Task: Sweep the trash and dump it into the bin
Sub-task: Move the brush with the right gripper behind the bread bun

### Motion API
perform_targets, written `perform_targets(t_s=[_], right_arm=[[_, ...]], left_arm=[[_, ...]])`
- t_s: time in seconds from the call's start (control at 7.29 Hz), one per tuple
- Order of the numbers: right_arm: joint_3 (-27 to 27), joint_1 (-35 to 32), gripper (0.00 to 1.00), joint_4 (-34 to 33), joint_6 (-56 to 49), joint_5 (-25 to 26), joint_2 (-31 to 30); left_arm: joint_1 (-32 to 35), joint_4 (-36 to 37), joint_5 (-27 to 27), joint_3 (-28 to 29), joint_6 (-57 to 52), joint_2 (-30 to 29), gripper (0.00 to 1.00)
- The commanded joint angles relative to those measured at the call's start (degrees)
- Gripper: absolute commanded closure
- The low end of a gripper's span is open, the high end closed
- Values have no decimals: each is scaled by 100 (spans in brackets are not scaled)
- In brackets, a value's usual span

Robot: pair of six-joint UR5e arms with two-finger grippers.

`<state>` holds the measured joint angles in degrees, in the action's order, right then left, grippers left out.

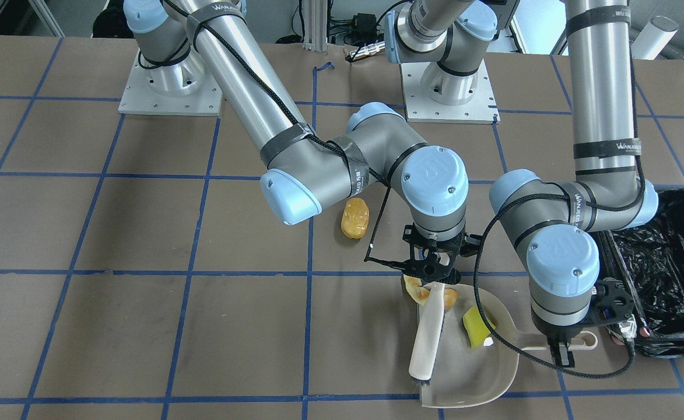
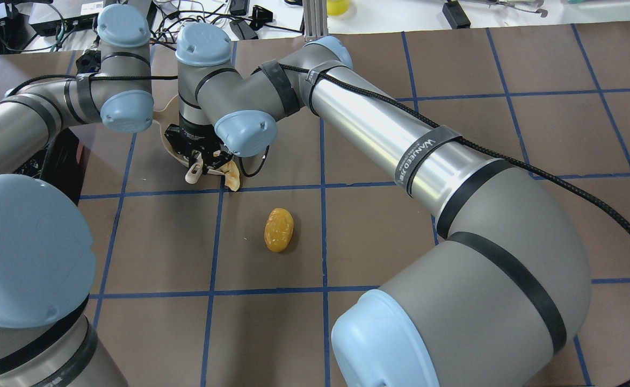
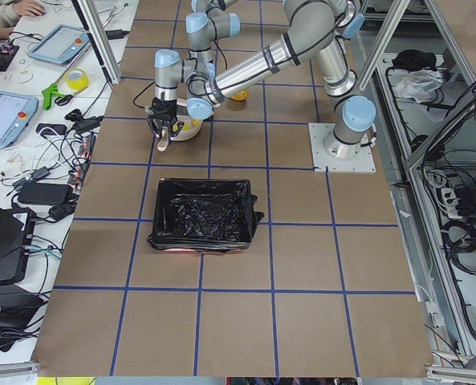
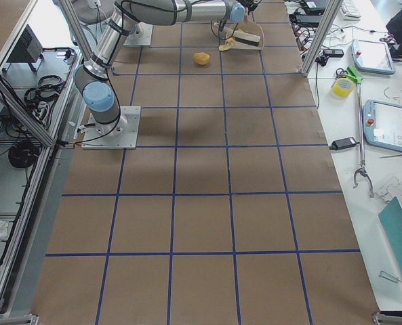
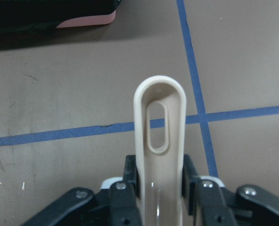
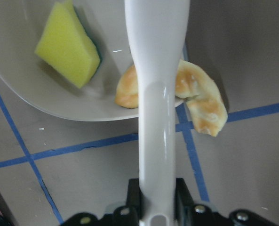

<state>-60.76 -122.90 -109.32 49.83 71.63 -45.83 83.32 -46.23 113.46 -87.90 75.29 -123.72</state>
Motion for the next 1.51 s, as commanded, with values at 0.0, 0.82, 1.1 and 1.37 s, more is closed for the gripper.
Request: perform_targets(t_s=[0.0, 0.82, 1.1, 1.37], right_arm=[[-198, 20, 100, 769, -465, 410, -433], [-3203, -49, 100, 745, -580, 649, -2630], [-3556, -76, 100, 745, -694, 869, -2834], [-3776, -137, 100, 737, -808, 1062, -2931]], left_arm=[[0, 0, -34, 1, -23, 15, 100], [0, -166, -684, -69, -49, 156, 100], [-52, -369, -693, -96, -67, 191, 100], [-70, -719, -693, -227, -23, 321, 100]])
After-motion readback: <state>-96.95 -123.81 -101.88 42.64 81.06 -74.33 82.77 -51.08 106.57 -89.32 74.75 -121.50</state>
